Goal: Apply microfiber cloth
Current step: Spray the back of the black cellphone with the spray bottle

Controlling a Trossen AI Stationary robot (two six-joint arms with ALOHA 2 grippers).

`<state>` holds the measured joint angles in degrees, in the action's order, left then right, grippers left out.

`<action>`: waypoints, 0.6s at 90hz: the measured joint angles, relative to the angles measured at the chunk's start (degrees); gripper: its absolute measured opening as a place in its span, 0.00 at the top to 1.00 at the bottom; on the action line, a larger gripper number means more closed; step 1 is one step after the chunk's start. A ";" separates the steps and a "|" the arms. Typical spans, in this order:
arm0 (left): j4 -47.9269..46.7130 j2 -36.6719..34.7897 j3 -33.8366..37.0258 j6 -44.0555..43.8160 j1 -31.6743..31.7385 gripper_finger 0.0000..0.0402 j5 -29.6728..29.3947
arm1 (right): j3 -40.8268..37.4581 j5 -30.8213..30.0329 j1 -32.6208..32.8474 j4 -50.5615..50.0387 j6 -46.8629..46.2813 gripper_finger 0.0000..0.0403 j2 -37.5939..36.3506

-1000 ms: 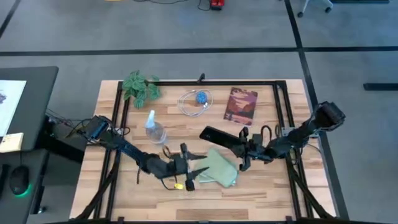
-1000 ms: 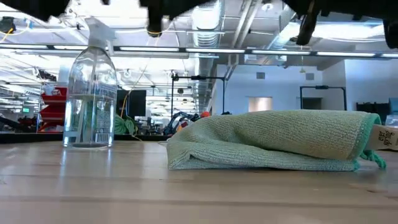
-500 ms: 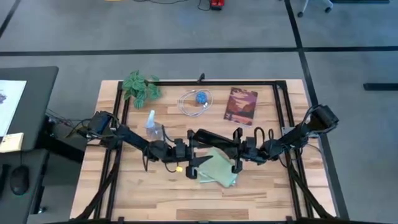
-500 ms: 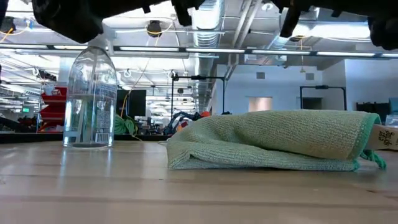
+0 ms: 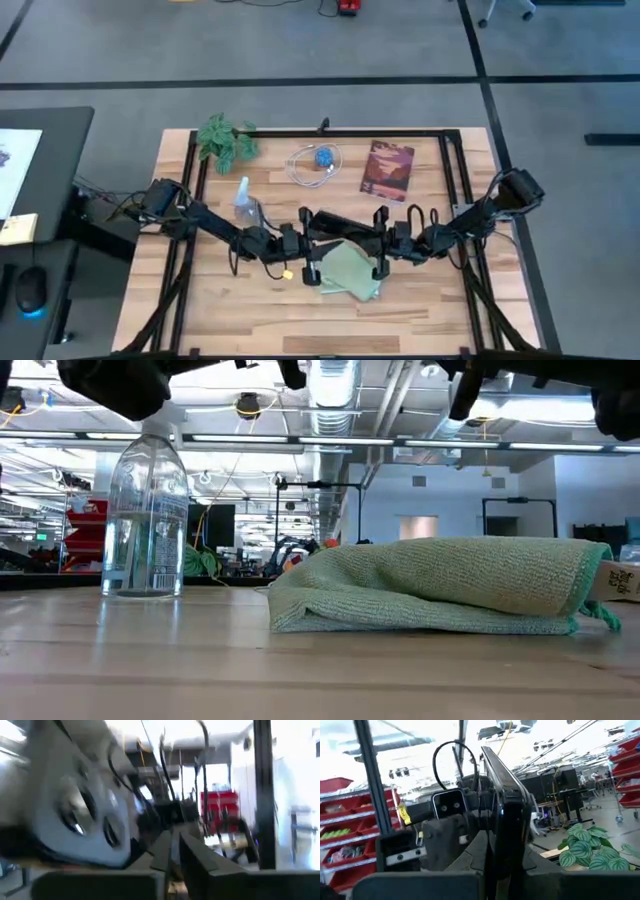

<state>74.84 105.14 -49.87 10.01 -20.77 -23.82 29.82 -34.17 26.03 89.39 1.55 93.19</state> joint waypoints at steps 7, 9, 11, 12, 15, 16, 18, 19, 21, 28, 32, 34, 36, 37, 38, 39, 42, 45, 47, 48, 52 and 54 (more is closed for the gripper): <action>-6.31 0.00 0.00 -2.41 -0.68 0.98 0.30 | 0.00 0.02 0.01 0.22 0.75 0.97 -1.10; -7.82 0.00 0.00 -3.58 -0.72 0.97 0.63 | 0.00 0.02 0.01 0.44 1.24 0.97 -1.48; -9.20 0.00 0.00 -4.72 -0.69 0.96 0.66 | 0.00 0.02 0.01 0.60 1.69 0.97 -1.85; -9.89 0.00 0.00 -5.34 -0.68 0.95 0.62 | 0.00 0.02 0.00 0.63 1.88 0.97 -2.02; -11.58 0.00 0.00 -6.81 -0.53 0.92 0.55 | 0.00 0.02 0.01 0.69 2.54 0.97 -2.43; -11.94 0.00 0.00 -7.15 -0.46 0.91 0.50 | 0.00 0.02 0.01 0.68 2.73 0.97 -2.55; -12.59 0.00 0.00 -7.68 -0.24 0.89 0.32 | 0.00 0.04 0.03 0.58 2.84 0.97 -2.76; -12.73 0.00 0.00 -7.83 -0.14 0.88 0.29 | 0.00 0.04 0.08 0.52 2.87 0.97 -2.83; -12.79 0.00 0.00 -8.08 0.09 0.85 0.25 | 0.00 0.09 0.14 0.48 2.88 0.97 -2.91; -10.61 0.00 0.00 -8.15 1.02 0.76 0.29 | 0.00 1.28 0.18 0.49 2.88 0.97 -2.95; -8.78 0.00 0.00 -7.58 1.58 0.70 0.37 | 0.00 1.63 0.28 0.45 2.83 0.97 -2.84; -7.73 0.00 0.00 -7.25 1.94 0.67 0.42 | 0.00 1.64 0.36 0.45 2.77 0.97 -2.68; -6.89 0.00 0.00 -6.92 2.30 0.64 0.62 | 0.00 1.64 0.45 0.45 2.70 0.97 -2.54; -6.56 0.00 0.00 -6.80 2.49 0.63 0.60 | 0.00 1.64 0.52 0.45 2.65 0.97 -2.46; -6.19 0.00 0.00 -6.70 2.67 0.62 0.60 | 0.00 1.64 0.60 0.41 2.66 0.97 -2.41; -5.78 0.00 0.00 -6.62 2.84 0.61 0.60 | 0.00 1.64 0.64 0.36 2.66 0.97 -2.38; -4.22 0.00 0.00 -6.33 3.30 0.58 0.65 | 0.00 1.64 0.67 0.19 2.66 0.97 -2.34; -2.88 0.00 0.00 -6.03 3.76 0.55 1.15 | 0.00 1.64 0.67 0.19 2.64 0.97 -2.34; -1.84 0.00 0.00 -5.65 3.99 0.53 1.73 | 0.00 1.64 0.67 0.23 2.61 0.97 -2.34; -1.30 0.00 0.00 -5.39 4.09 0.53 2.20 | 0.00 1.64 0.67 0.30 2.60 0.97 -2.36; 0.38 0.00 0.00 -4.28 4.30 0.50 3.73 | 0.00 1.63 0.64 0.37 2.60 0.97 -2.36; 1.39 0.00 0.00 -3.75 4.30 0.50 4.24 | 0.00 1.62 0.64 0.29 2.60 0.97 -2.36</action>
<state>76.22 105.14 -49.87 6.26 -16.47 -19.58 29.82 -32.56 26.68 89.68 4.14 90.83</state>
